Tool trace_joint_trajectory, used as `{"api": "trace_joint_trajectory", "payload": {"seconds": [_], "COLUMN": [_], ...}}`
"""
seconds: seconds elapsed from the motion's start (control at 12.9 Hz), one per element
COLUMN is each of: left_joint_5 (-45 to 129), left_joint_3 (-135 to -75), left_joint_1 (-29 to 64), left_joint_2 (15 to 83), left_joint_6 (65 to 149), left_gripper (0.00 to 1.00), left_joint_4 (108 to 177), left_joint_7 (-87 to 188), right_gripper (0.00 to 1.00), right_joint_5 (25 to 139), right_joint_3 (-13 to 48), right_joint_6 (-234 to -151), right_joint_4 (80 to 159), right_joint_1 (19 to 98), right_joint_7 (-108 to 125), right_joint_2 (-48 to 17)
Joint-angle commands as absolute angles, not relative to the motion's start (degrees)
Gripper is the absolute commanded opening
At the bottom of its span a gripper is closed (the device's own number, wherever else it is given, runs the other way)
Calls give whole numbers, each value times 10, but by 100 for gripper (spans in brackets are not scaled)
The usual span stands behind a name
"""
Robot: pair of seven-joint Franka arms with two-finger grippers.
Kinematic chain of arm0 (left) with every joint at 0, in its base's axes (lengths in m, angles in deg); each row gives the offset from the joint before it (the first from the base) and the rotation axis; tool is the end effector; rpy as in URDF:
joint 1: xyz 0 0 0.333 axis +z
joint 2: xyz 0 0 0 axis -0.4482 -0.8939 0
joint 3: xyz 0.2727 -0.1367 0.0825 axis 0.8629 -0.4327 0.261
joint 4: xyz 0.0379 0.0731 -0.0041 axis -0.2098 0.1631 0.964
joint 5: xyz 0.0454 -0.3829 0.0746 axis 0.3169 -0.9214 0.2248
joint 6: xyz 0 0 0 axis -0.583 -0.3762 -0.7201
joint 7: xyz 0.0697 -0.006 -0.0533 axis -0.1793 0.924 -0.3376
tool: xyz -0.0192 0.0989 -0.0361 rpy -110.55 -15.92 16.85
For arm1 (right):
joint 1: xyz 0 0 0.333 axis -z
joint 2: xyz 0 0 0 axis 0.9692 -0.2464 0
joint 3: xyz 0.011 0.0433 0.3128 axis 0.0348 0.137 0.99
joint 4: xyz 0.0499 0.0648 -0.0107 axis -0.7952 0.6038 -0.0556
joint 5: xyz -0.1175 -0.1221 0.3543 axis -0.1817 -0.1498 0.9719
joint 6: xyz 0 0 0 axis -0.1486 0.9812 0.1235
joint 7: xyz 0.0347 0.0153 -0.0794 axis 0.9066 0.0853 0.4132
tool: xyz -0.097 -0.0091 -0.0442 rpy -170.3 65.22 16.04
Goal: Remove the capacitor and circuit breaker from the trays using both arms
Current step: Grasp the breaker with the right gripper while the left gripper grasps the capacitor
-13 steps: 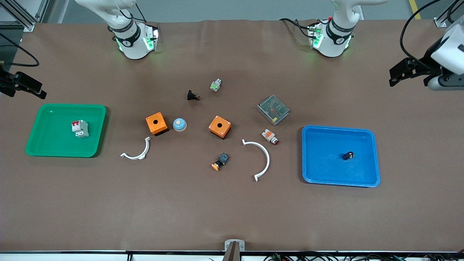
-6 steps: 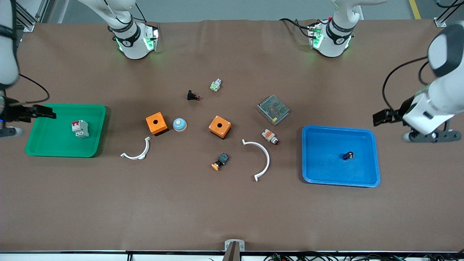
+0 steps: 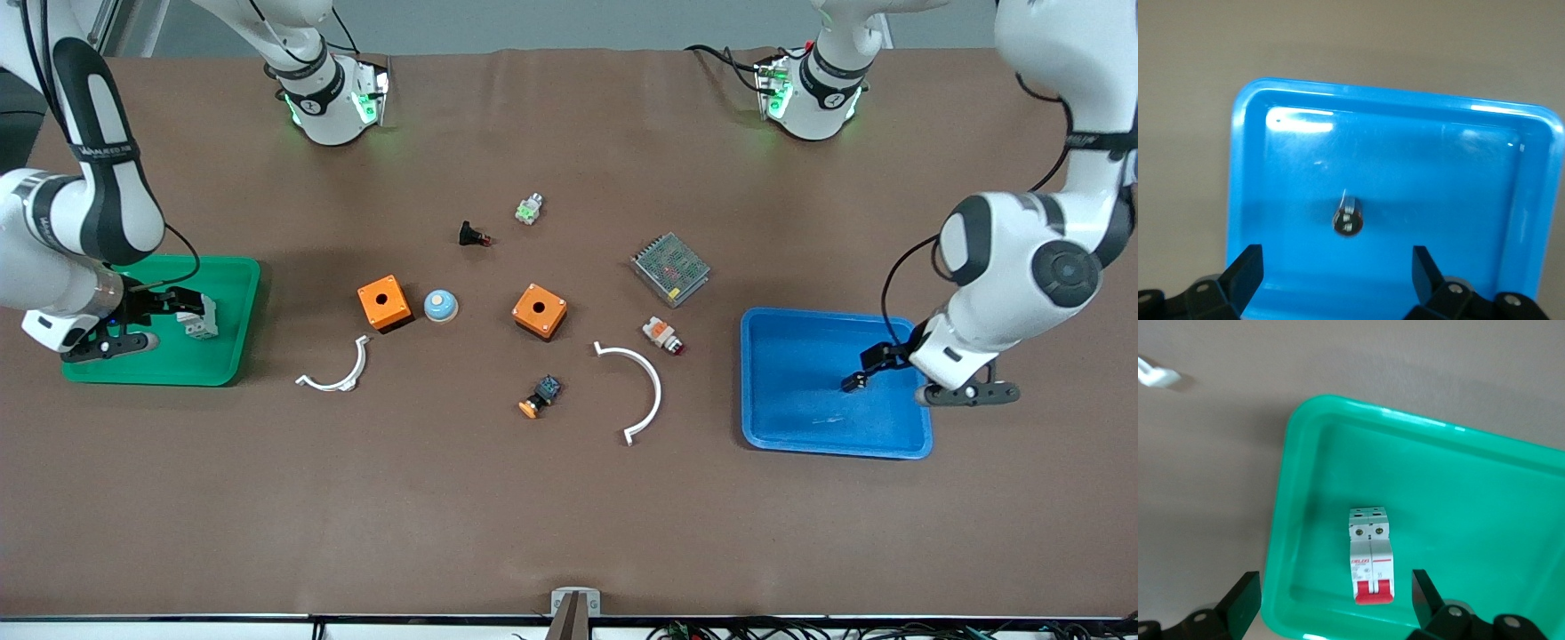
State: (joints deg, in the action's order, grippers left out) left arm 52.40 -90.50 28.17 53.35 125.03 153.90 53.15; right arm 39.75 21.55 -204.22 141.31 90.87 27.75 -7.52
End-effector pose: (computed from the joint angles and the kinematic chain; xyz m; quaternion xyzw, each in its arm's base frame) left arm 0.6248 -0.0188 0.2968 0.9996 0.0092 0.0254 0.0017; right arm 0.5355 -0.1640 0.2755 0.9912 0.0987 -0.0879 0.0096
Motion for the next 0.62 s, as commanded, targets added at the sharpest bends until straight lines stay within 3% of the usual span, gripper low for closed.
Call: {"api": "trace_joint_trajectory", "payload": {"seconds": [0.0,0.23,0.31,0.39,0.54], "left_joint_5": [533,533,533,533,533], "left_joint_3": [-906,-905,-906,-905,-905], "left_joint_1": [282,282,283,282,282], "left_joint_2": [488,460,453,450,440], "left_joint_6": [1306,1309,1311,1311,1311], "left_gripper": [87,68,64,59,50], "left_joint_4": [1545,1542,1542,1542,1542], "left_joint_7": [531,532,532,532,532], "right_gripper": [100,99,93,83,49], "right_joint_5": [382,382,382,382,382], "right_joint_3": [222,219,219,219,219], "right_joint_6": [-2076,-2128,-2135,-2142,-2142], "right_joint_4": [1432,1449,1449,1451,1449], "right_joint_1": [929,942,945,945,945], "right_joint_7": [285,286,286,287,296], "right_joint_2": [-98,-123,-128,-132,-133]}}
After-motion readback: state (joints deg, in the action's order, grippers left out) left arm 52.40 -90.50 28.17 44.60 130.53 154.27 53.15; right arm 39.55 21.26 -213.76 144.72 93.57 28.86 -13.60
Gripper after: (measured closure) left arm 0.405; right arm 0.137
